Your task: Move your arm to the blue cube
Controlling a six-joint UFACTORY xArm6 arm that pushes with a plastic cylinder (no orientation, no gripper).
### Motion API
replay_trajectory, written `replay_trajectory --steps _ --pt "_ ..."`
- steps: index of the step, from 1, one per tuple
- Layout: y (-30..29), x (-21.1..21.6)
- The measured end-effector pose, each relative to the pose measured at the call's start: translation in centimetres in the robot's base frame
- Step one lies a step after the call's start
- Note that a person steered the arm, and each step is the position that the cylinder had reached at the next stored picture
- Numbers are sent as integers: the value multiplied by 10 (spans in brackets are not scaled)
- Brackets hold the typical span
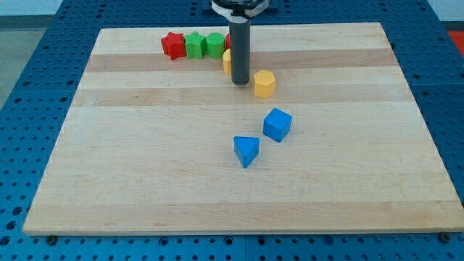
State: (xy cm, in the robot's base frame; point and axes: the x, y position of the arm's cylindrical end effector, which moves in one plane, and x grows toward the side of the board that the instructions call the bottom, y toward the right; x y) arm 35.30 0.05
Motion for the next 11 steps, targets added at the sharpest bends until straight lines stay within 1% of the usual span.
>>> replay_trajectory --steps 3,11 --pt "25 0" --pt "34 -3"
